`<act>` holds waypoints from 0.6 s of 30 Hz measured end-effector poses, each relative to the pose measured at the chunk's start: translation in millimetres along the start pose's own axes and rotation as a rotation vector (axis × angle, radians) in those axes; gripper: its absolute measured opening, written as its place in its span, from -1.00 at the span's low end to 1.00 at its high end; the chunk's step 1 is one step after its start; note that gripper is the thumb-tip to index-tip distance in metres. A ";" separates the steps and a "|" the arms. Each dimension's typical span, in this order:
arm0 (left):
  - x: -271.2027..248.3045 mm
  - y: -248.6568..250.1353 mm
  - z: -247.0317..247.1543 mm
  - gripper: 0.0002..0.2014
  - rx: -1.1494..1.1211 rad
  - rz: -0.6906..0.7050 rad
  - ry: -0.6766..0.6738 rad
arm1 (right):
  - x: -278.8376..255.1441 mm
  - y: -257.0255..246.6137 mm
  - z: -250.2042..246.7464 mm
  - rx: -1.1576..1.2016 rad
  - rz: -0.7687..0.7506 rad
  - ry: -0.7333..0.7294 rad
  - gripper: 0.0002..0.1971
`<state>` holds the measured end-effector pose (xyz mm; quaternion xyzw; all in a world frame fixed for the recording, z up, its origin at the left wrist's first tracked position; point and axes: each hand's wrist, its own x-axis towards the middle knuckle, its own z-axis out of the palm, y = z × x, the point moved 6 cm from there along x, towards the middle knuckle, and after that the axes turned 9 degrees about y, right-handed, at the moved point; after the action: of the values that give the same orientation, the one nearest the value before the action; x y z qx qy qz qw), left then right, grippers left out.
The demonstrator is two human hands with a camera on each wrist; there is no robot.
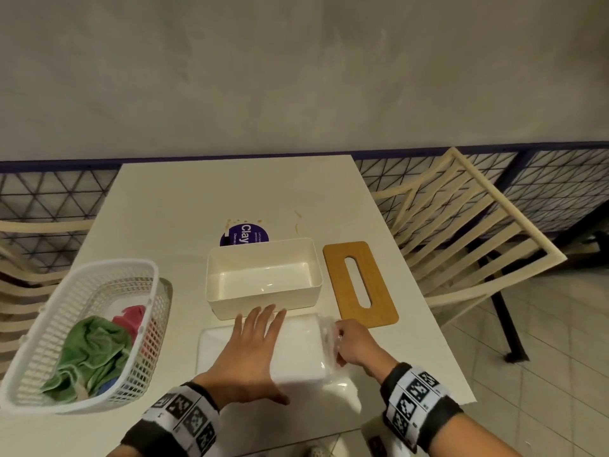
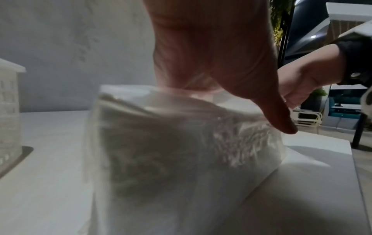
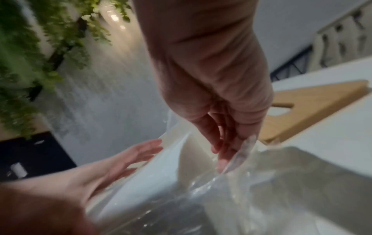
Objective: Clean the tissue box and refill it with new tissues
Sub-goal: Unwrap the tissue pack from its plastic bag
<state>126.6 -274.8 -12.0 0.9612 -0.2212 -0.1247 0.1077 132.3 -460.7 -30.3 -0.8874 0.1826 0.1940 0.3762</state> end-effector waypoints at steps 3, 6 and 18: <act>-0.8 -4.0 6.8 0.35 0.064 0.007 -0.025 | -0.8 0.9 6.0 0.095 0.037 -0.010 -0.76; -1.7 -4.0 11.7 0.33 0.086 0.014 -0.026 | -4.9 -8.4 9.3 0.276 -0.067 0.039 -0.80; -1.1 -4.9 0.6 0.21 0.037 0.007 0.128 | -1.5 19.7 31.7 0.603 0.291 -0.350 -0.95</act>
<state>127.4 -270.1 -13.6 0.9683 -0.2192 -0.0586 0.1044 115.2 -449.9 -61.7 -0.6549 0.2887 0.3316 0.6146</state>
